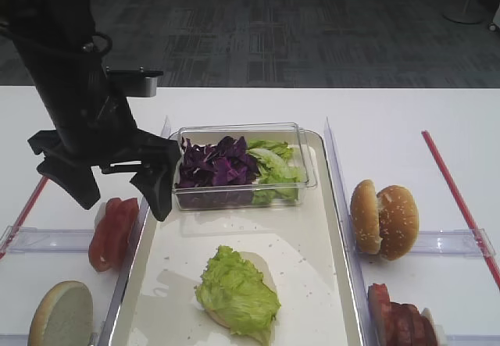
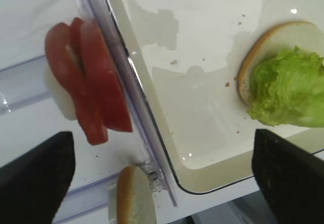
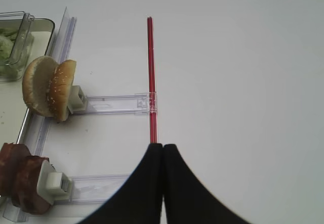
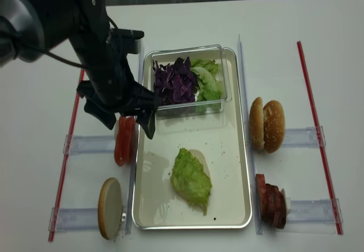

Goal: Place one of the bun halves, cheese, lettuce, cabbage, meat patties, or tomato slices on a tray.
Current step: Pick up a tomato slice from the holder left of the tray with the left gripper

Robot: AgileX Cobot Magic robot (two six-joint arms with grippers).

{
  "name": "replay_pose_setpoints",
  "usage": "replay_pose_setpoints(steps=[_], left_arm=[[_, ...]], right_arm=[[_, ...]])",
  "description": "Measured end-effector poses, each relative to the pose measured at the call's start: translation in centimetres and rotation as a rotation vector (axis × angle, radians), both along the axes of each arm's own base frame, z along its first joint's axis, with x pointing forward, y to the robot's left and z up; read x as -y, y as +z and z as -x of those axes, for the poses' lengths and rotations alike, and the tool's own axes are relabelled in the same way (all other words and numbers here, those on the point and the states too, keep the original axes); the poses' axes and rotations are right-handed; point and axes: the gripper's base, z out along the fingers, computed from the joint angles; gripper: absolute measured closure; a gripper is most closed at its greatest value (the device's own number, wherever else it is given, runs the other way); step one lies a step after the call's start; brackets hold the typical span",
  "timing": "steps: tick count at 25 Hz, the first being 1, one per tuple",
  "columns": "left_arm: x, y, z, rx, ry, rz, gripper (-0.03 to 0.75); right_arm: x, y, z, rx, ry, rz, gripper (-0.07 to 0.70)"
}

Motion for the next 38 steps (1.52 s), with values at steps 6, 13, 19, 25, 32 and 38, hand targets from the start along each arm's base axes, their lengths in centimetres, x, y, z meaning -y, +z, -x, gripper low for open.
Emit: replay_pose_setpoints(steps=[6,13,19,25,32,38], left_arm=[[0.1,-0.2,-0.1,-0.005,0.017,-0.008,0.065],[0.0,-0.2,-0.1,-0.012,0.069,-0.013,0.067],[0.3,-0.2,0.1,-0.014,0.075,-0.015,0.122],[0.4,-0.2,0.1,-0.018,0.089,-0.014,0.167],[0.4,-0.4,0.0,-0.026,0.109,-0.02,0.238],[0.5,-1.6,-0.4,-0.055,0.11,-0.036,0.292]], right_arm=[[0.0,0.0,0.0,0.0,0.0,0.0,0.267],[0.0,0.0,0.0,0.0,-0.007,-0.011,0.267],[0.0,0.0,0.0,0.0,-0.009,-0.014,0.267],[0.0,0.0,0.0,0.0,-0.009,-0.014,0.267],[0.0,0.0,0.0,0.0,-0.009,-0.014,0.267],[0.0,0.0,0.0,0.0,-0.009,-0.014,0.267]])
